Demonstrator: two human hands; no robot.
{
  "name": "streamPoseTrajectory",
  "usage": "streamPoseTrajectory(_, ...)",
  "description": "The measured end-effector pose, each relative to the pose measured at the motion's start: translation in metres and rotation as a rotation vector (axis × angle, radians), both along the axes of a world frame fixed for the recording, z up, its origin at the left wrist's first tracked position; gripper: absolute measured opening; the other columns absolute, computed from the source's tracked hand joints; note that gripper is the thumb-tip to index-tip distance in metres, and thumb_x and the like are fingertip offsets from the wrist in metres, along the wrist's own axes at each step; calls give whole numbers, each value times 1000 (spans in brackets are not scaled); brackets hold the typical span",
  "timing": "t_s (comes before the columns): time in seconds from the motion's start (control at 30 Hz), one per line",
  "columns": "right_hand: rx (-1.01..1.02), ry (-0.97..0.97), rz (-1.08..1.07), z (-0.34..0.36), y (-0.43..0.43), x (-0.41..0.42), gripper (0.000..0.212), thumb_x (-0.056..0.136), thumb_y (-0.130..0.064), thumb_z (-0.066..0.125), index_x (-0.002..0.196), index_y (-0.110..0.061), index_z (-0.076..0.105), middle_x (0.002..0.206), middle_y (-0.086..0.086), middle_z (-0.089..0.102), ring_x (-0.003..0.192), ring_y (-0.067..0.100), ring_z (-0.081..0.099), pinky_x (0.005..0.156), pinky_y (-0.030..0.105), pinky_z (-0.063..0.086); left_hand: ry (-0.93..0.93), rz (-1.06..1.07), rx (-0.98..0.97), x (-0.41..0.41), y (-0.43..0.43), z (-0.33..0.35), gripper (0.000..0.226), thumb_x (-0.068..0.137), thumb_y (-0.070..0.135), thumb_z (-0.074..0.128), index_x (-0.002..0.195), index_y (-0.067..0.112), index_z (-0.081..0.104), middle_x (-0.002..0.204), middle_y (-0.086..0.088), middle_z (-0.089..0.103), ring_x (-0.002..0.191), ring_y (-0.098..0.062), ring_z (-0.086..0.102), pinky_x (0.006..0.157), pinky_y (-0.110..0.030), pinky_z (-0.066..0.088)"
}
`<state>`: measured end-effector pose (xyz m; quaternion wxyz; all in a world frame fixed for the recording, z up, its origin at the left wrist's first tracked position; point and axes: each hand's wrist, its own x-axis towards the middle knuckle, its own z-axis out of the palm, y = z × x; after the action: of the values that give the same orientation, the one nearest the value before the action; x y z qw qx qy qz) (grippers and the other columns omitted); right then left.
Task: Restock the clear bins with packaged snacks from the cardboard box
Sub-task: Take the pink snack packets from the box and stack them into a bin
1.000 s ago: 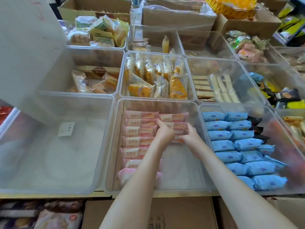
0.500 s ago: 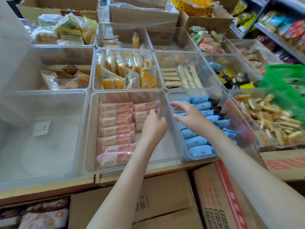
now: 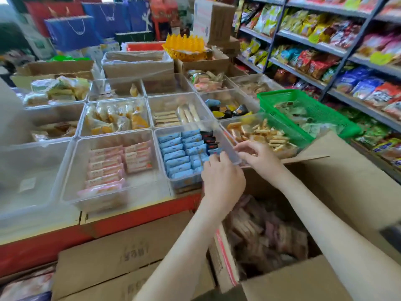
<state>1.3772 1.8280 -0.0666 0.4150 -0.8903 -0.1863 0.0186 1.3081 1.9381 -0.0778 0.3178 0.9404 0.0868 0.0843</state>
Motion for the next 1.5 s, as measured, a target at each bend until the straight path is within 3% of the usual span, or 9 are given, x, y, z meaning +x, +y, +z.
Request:
streamPoseTrajectory(0.17,-125,167,-15,-48,-95,-42,20,90,-12,57,107,-12,67,106,1,67,102,16,60,88,26,43,305,-155,66,-20,-104,-20,42,94,17,39,134,5,36,131,-17,40,123,-38,42,99,-46,37)
streamPoseTrajectory(0.43,-444,476,50,-125,-170,-42,24,87,-19,58,108,-9,63,107,6,64,99,23,59,82,28,44,834,-302,199,-54,-128,-108,68,100,26,39,152,9,0,157,-19,12,141,-37,22,113,-41,23)
streamPoseTrajectory(0.57,-482,603,101,-158,-178,-35,14,85,-24,58,97,-18,54,92,-2,52,81,15,51,68,24,40,870,-10,-31,-34,-113,-153,43,98,19,39,140,10,41,139,-13,49,123,-30,51,99,-32,41)
streamPoseTrajectory(0.73,-469,692,161,-197,-187,-15,21,81,-33,62,76,-28,43,74,-10,45,70,9,47,63,21,39,903,224,-444,15,-129,-203,43,89,20,55,128,2,54,121,-15,64,106,-29,65,87,-36,55)
streamPoseTrajectory(0.83,-481,726,168,-225,-190,14,11,84,-24,64,92,-21,57,82,-8,53,93,17,58,88,32,49,861,468,-739,39,-141,-218,41,96,13,44,136,4,47,131,-16,56,116,-30,58,92,-33,51)
streamPoseTrajectory(0.97,-432,782,165,-259,-169,40,94,78,-33,72,151,-15,16,144,-2,33,136,19,29,109,28,28,787,805,-1061,60,-144,-257,35,100,18,35,129,7,50,125,-17,59,114,-33,57,95,-36,48)
streamPoseTrajectory(1.1,-580,712,178,-314,-118,40,101,85,-50,54,151,-16,-14,159,6,-10,147,27,-4,119,43,7,695,1009,-938,69,-141,-313,55,100,40,30,127,0,57,117,-18,65,107,-35,60,99,-38,46)
streamPoseTrajectory(1.23,-572,691,56,-339,-91,31,64,101,-36,30,152,-12,0,158,8,7,145,29,9,118,46,9,707,993,-803,76,-141,-313,68,100,51,20,131,-1,50,125,-18,59,116,-32,55,105,-36,39)
streamPoseTrajectory(1.5,-677,626,58,-327,-107,39,76,87,-45,51,146,-17,11,147,13,24,138,31,21,113,43,21,808,711,-556,70,-145,-297,48,95,27,46,137,4,41,132,-14,55,121,-31,52,98,-31,41)
